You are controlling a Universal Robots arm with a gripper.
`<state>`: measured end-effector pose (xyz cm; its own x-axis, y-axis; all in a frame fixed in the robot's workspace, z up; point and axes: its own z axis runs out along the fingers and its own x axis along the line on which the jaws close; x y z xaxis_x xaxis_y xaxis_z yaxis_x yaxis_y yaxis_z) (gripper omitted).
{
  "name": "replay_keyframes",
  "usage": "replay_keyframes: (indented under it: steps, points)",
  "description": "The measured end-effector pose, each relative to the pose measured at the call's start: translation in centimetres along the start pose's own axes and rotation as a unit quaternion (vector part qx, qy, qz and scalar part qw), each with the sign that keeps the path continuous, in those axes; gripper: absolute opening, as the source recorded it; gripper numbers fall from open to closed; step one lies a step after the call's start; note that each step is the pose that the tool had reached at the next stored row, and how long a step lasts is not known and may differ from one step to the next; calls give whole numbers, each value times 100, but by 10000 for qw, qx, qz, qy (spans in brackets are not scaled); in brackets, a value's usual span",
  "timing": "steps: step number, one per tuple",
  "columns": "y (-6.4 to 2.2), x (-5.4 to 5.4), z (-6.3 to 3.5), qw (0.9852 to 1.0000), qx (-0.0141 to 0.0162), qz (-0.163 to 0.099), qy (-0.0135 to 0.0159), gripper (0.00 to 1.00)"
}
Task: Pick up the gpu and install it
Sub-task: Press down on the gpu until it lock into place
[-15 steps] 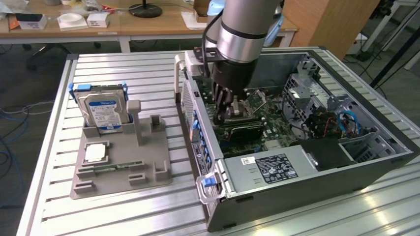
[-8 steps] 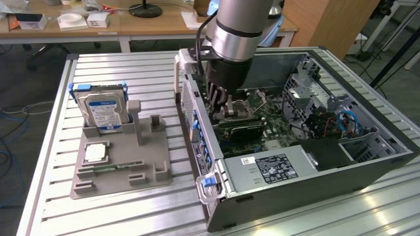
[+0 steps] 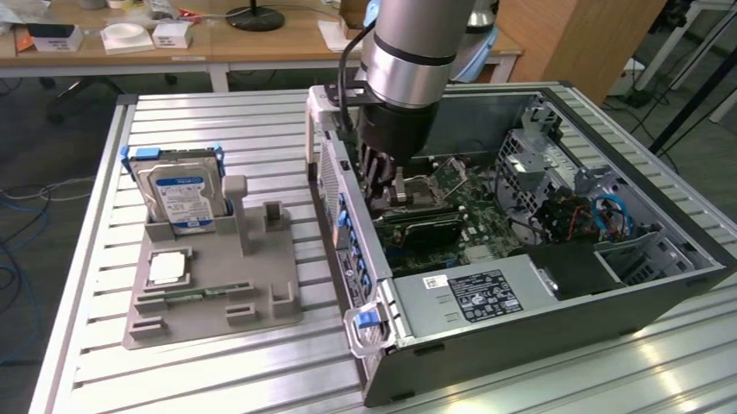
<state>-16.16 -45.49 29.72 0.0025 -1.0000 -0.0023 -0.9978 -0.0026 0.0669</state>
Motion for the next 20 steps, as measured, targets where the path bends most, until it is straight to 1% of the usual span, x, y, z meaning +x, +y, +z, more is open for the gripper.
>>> replay_keyframes:
  steps: [4,5,7,17,20]
  points:
    - [5,0,-17,10000,0,1,-11,11]
    - [8,0,-31,10000,-9,2,-12,11]
    - [9,0,-43,10000,-1,3,-16,11]
    - [26,3,-38,10000,0,15,-23,11]
    - [28,4,-23,10000,0,15,-24,11]
